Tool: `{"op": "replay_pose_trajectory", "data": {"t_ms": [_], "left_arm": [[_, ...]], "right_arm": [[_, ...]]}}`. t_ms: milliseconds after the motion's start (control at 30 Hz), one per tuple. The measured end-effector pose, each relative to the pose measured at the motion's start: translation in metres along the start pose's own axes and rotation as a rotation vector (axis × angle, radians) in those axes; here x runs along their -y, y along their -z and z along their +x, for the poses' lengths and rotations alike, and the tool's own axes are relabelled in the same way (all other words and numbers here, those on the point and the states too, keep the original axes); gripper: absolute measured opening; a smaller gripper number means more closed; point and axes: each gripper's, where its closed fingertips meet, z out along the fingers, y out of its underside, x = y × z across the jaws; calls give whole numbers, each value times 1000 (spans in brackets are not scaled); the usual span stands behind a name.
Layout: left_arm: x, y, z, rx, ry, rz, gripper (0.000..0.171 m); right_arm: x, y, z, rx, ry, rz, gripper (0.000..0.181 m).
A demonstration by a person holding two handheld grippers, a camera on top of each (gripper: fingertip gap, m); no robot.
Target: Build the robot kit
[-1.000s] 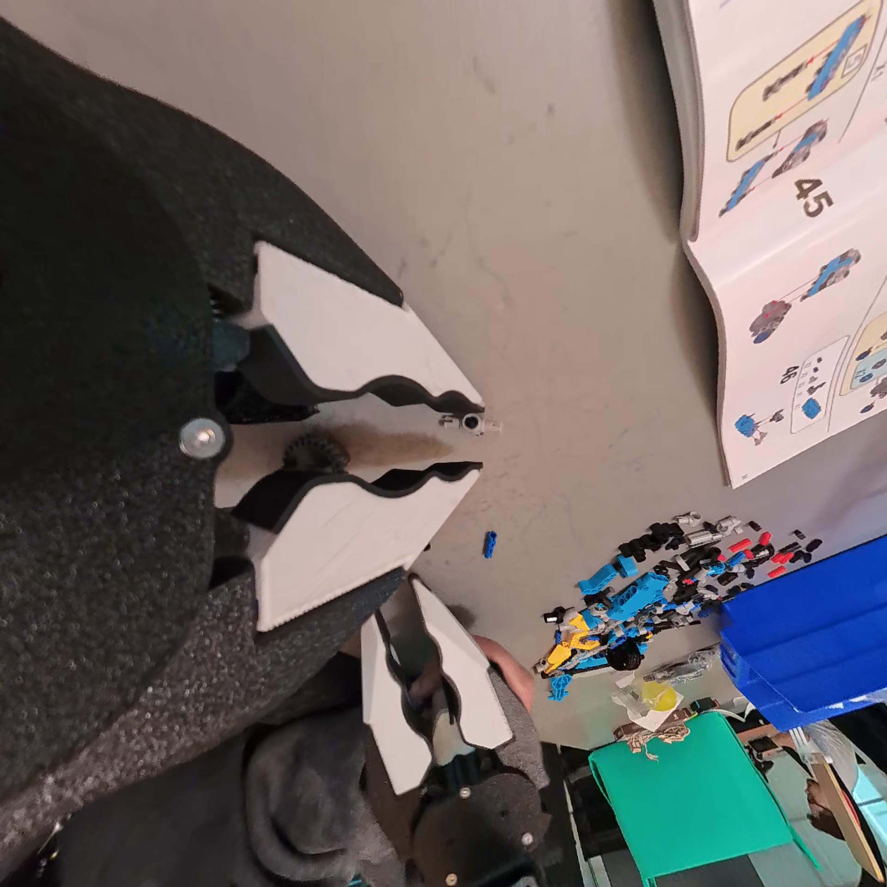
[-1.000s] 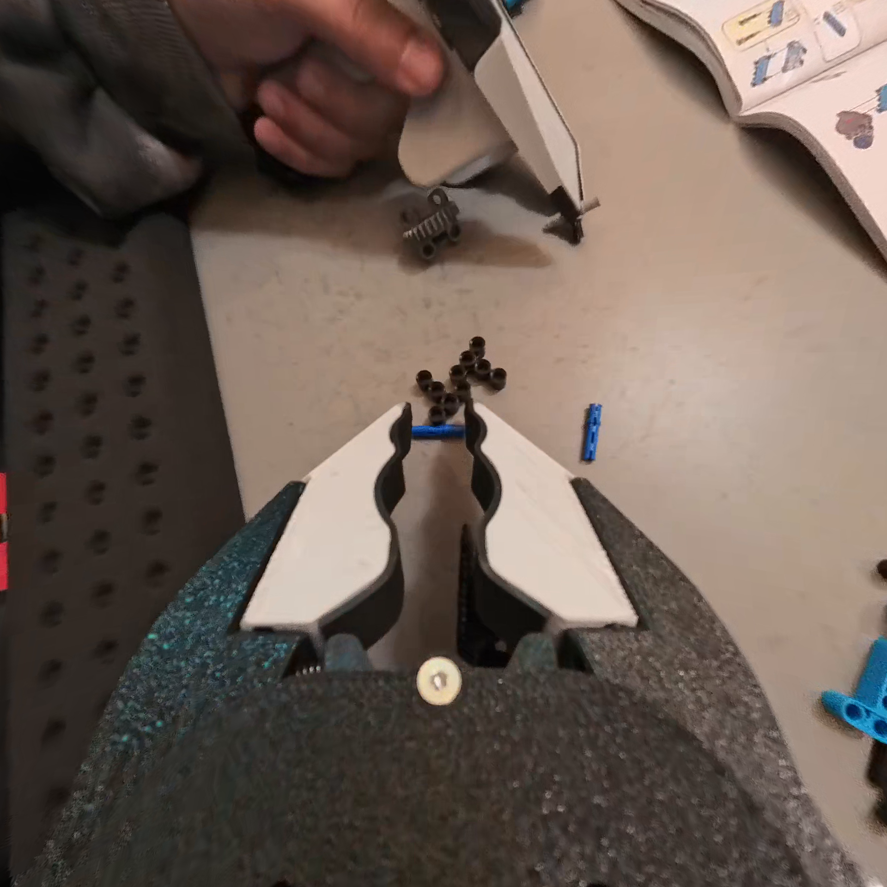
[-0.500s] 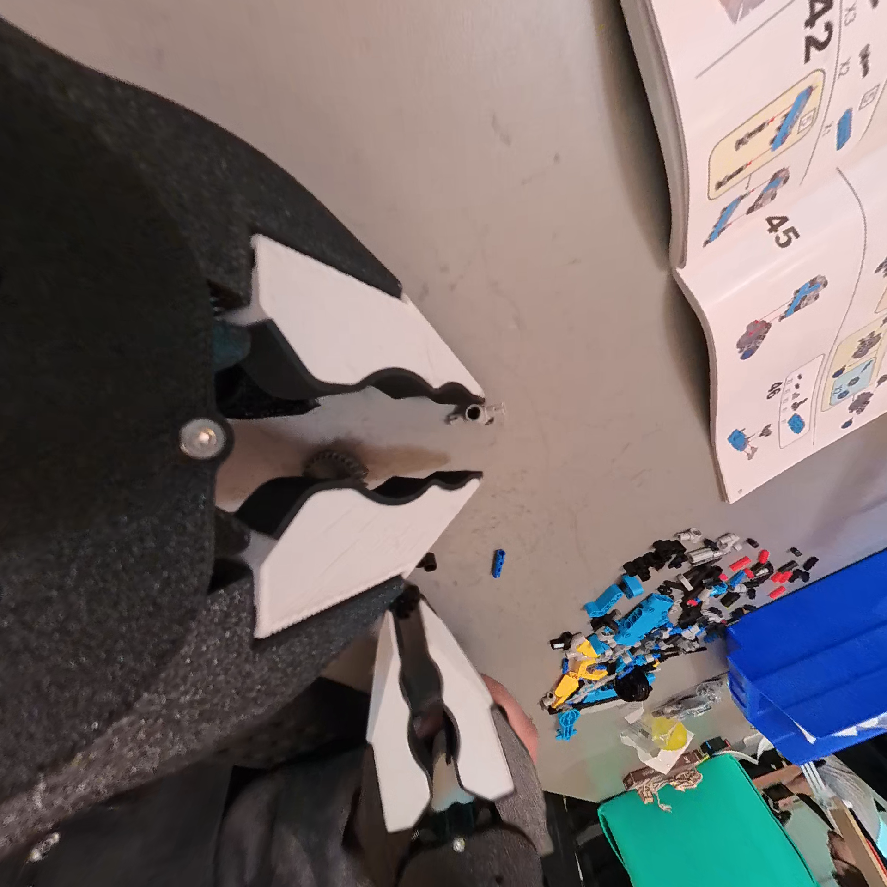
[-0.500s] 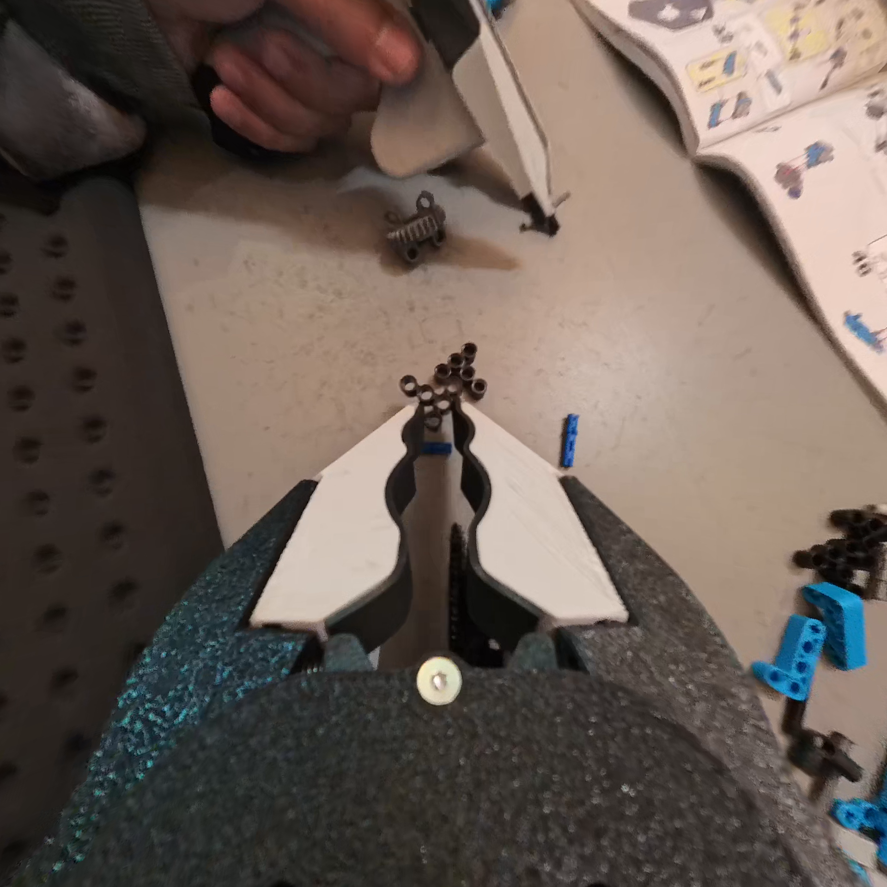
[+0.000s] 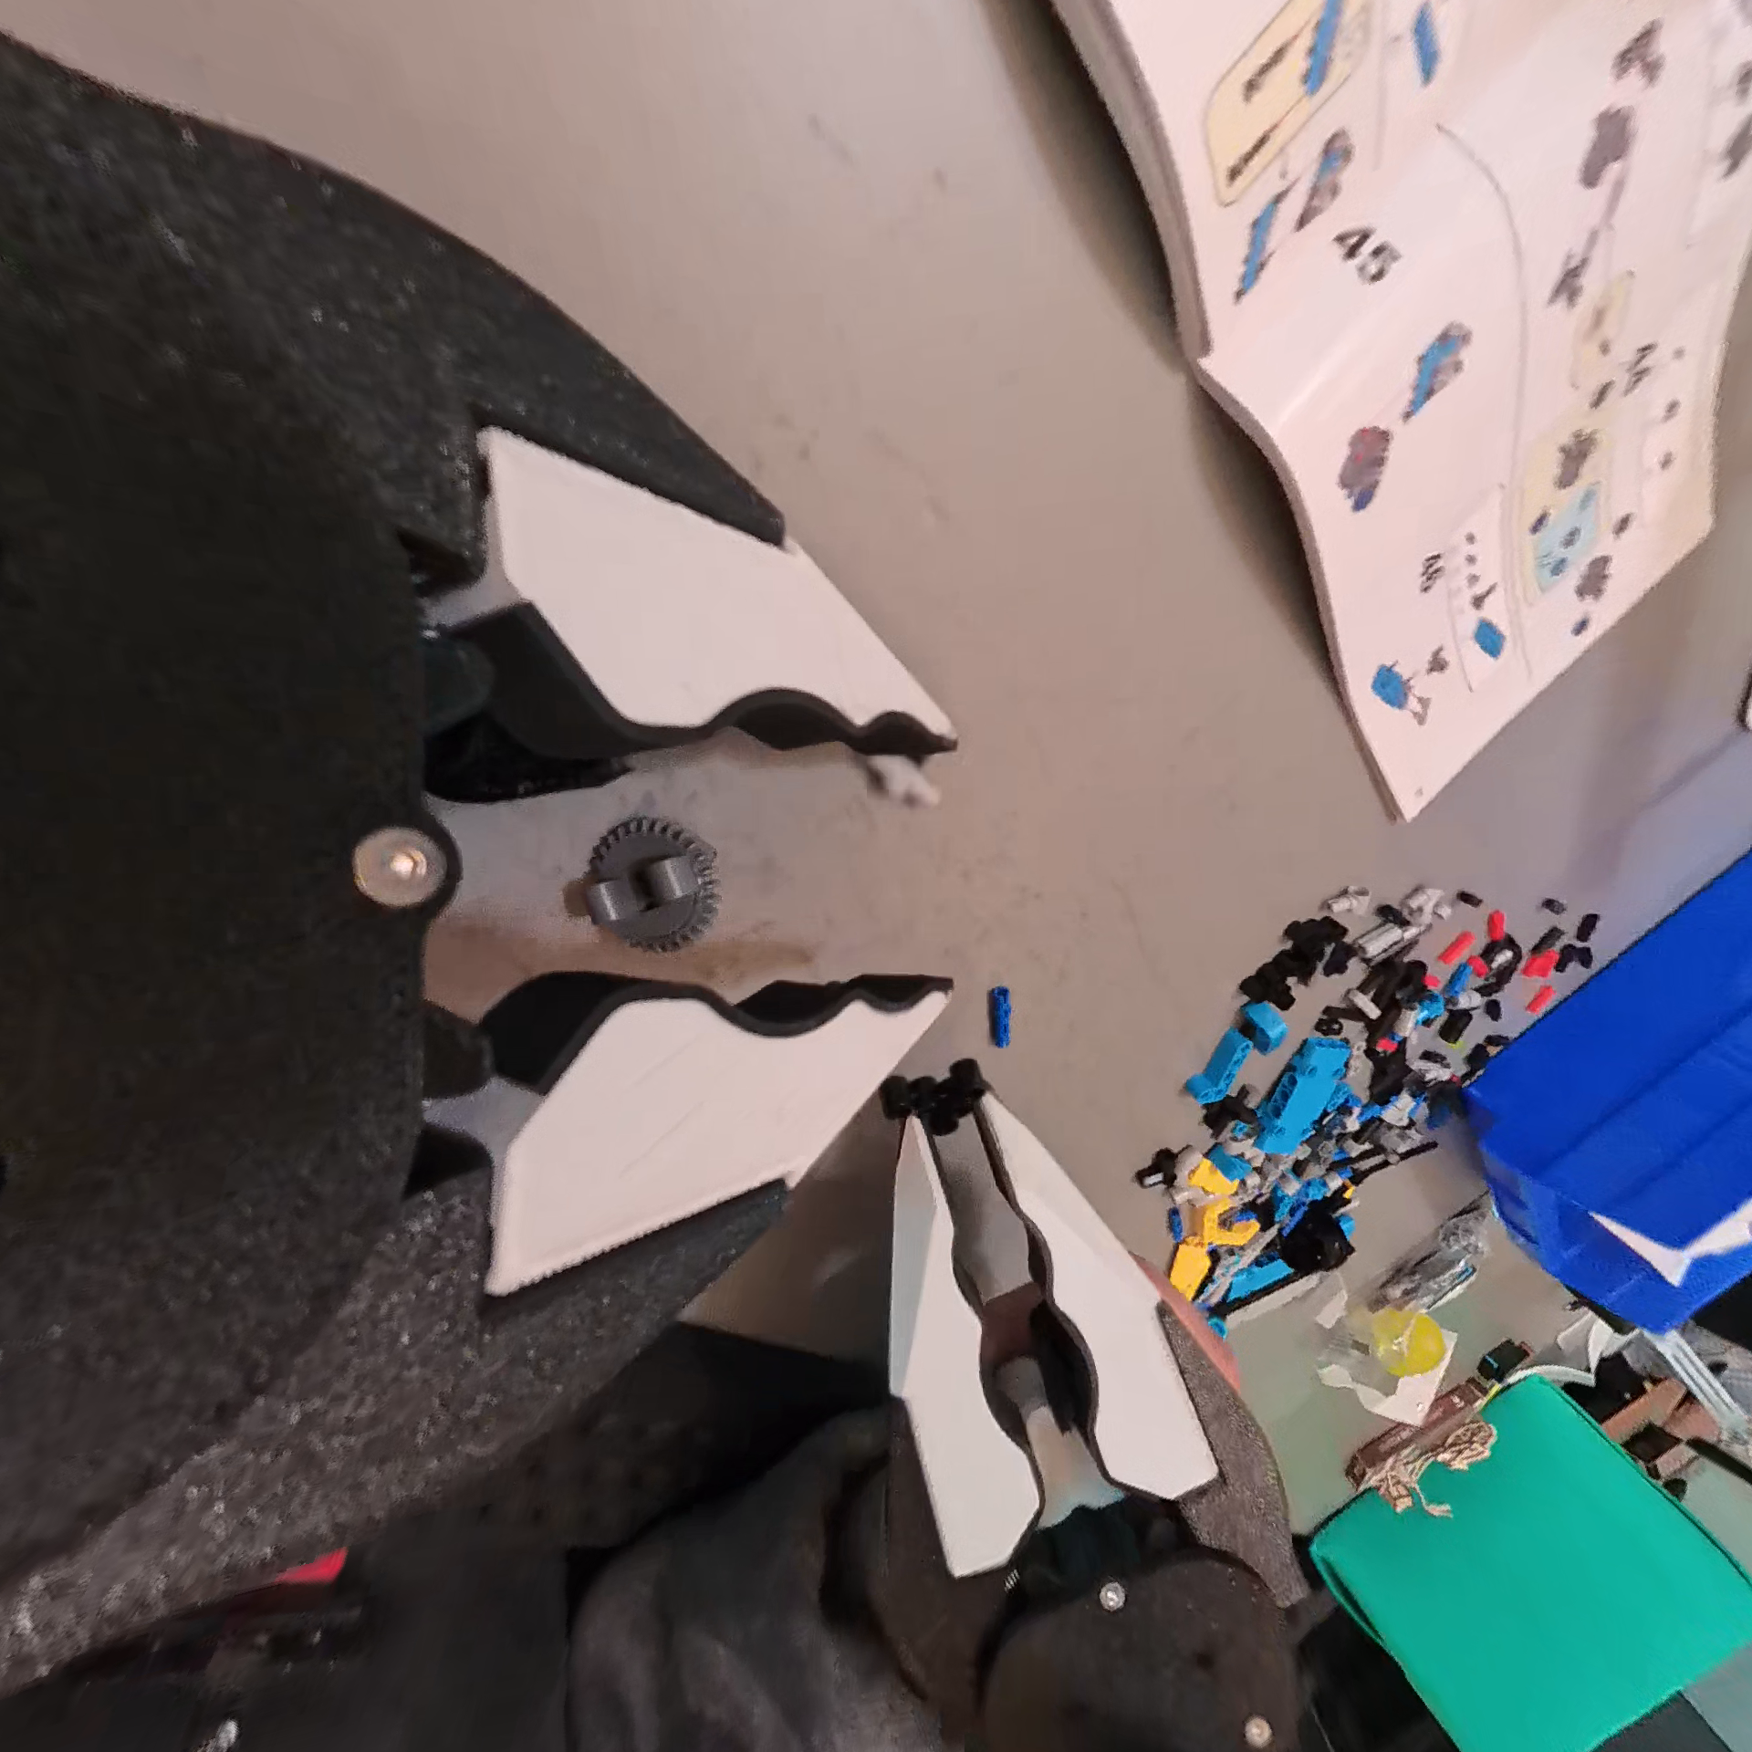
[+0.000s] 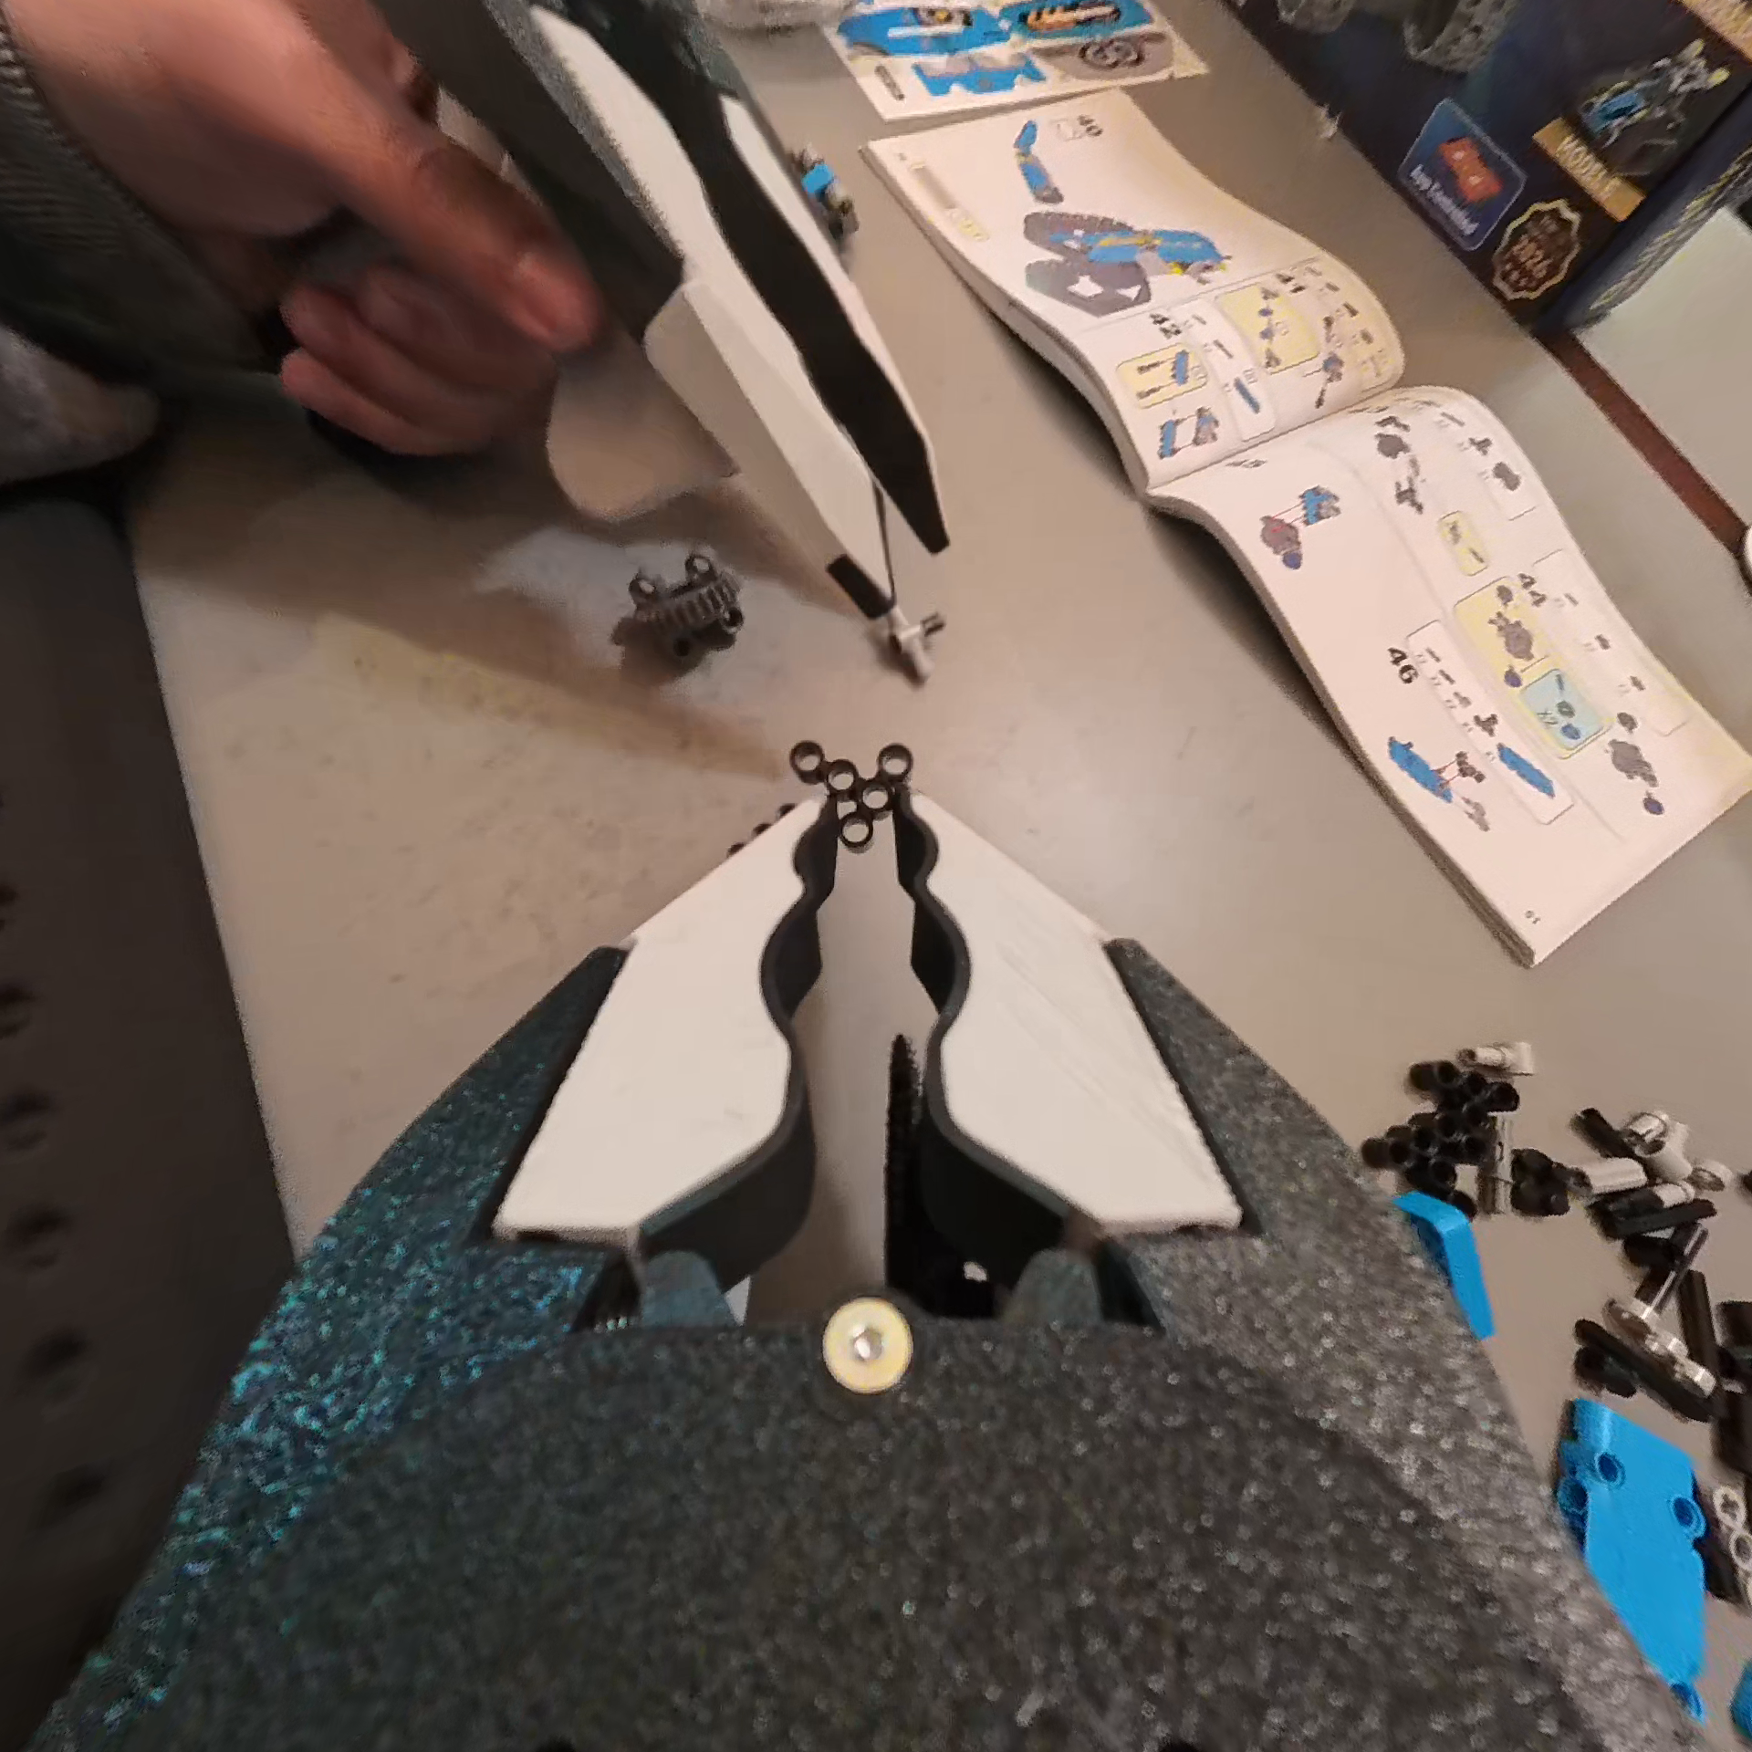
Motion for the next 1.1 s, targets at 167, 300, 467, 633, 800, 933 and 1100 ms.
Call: {"op": "replay_pose_trajectory", "data": {"t_ms": [167,300,467,633,800,933,1100], "left_arm": [[22,15,25,-113,-85,122,43],[21,23,59,-380,11,116,34],[22,30,72,-493,48,118,20],[21,29,69,-523,109,100,15],[19,26,68,-530,145,85,16],[14,22,65,-500,132,52,7],[31,31,45,-487,254,152,7]], "right_arm": [[18,9,12,-37,97,47,12],[48,17,3,-9,404,134,12],[59,12,-2,-20,744,76,11],[59,12,-3,30,854,18,11],[60,13,-12,58,894,43,11],[53,7,-8,54,843,15,11],[65,9,31,-151,380,161,31]]}}
